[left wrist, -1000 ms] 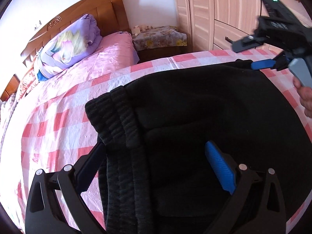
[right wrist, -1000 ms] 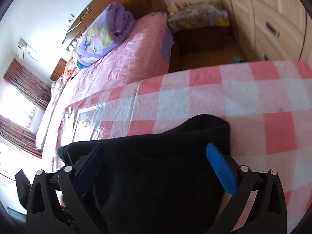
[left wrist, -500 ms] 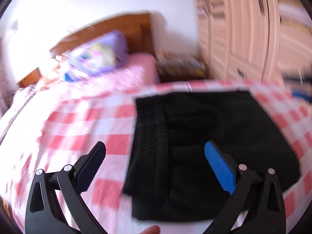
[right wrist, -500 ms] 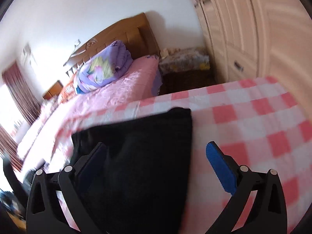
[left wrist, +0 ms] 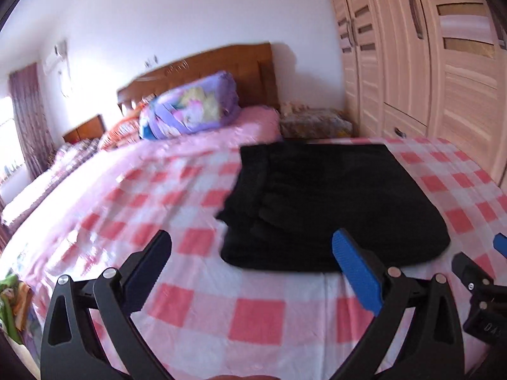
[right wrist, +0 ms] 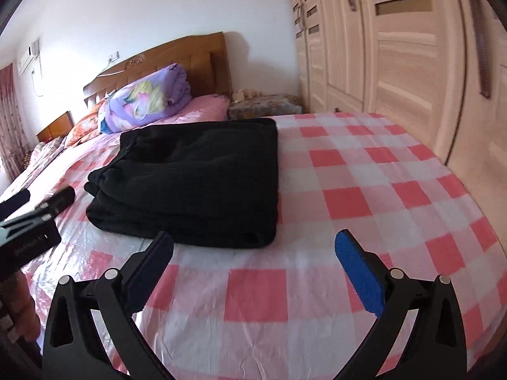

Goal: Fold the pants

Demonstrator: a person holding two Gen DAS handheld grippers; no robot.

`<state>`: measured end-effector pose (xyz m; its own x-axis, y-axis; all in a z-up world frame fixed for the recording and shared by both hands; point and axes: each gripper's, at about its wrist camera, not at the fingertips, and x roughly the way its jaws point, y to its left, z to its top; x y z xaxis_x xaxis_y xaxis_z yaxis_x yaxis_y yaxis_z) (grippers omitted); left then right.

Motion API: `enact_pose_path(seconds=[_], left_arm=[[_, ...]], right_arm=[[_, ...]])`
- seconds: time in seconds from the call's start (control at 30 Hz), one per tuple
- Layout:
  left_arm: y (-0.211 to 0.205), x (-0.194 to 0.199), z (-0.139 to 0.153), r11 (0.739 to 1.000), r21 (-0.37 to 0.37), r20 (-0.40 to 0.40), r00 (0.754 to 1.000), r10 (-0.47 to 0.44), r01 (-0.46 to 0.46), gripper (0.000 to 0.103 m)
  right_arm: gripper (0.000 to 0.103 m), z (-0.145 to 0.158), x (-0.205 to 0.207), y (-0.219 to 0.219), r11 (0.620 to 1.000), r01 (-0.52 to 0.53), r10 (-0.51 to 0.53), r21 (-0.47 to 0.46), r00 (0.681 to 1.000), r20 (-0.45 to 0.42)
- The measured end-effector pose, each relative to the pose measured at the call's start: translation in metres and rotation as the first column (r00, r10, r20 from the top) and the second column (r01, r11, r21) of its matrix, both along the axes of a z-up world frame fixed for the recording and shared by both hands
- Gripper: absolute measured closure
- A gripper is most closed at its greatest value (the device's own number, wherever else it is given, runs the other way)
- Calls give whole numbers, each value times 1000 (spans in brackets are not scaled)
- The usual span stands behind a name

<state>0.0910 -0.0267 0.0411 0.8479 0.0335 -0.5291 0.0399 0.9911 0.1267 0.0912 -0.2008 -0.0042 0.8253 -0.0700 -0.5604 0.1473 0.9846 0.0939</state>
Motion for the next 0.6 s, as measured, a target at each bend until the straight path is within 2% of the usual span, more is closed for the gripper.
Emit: enact_pose_path(seconds=[0.1, 0.3, 0.5, 0.6], left_arm=[[-4, -8, -19, 1000, -17, -55, 998, -4, 3, 1], [-6, -43, -35, 999, 30, -9, 1000, 16, -16, 1], [5, -61, -12, 999, -49, -1, 1000, -16, 16, 1], [3, -69, 0, 998, -53, 25, 999, -23, 24, 1]], right_arm=[[4, -12, -17, 7, 999, 41, -40, -9, 998, 46], [4, -25, -28, 21, 997, 36, -37, -74, 999, -9], [4, -6, -38, 9, 996, 73, -75, -47, 997, -22], [4, 1, -45, 11, 996, 67, -67, -55, 998, -5]])
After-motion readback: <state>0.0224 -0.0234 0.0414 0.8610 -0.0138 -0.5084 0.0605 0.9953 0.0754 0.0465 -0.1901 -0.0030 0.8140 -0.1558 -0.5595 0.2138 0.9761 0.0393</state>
